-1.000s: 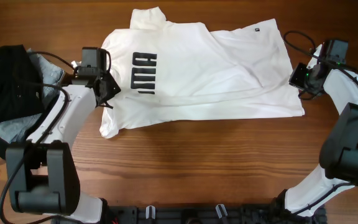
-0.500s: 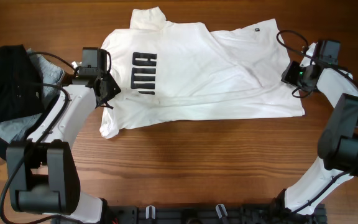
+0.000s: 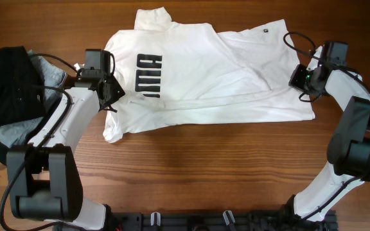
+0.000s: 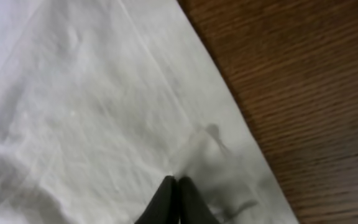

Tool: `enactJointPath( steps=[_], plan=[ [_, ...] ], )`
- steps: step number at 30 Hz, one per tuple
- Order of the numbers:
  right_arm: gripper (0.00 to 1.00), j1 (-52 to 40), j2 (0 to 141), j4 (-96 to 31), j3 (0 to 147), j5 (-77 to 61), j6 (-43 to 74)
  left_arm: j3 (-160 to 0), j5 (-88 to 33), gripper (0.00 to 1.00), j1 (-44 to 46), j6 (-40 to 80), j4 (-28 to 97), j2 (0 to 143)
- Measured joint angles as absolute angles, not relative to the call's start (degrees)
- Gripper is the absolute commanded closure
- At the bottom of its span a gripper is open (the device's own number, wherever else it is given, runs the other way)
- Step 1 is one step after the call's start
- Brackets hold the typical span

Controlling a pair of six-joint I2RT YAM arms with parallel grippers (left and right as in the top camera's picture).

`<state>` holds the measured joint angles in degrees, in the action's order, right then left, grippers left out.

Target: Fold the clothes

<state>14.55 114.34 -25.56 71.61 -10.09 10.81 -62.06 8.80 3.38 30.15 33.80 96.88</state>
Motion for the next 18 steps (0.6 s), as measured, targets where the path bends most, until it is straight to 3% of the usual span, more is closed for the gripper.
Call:
enactJointPath(
  steps=[7, 15, 17, 18],
  plan=[
    [0.96, 13.6, 113.2, -30.7, 72.7, -8.7, 11.2, -62.1, 8.8, 0.96, 3.0, 30.3, 33.8, 96.9],
    [0.96, 13.6, 105.9, -27.6, 74.9, -6.7, 12.5, -61.8, 9.0, 0.95, 0.6, 30.3, 31.0, 96.9],
    [0.9, 13.6, 106.0, -27.8, 74.9, -6.1, 12.9, -61.8, 8.8, 0.82, 0.6, 30.3, 29.3, 96.9],
    [0.79, 13.6, 106.0, -27.8, 74.9, -5.9, 13.1, -61.8, 8.5, 0.77, 0.6, 30.4, 28.4, 96.9]
  ],
)
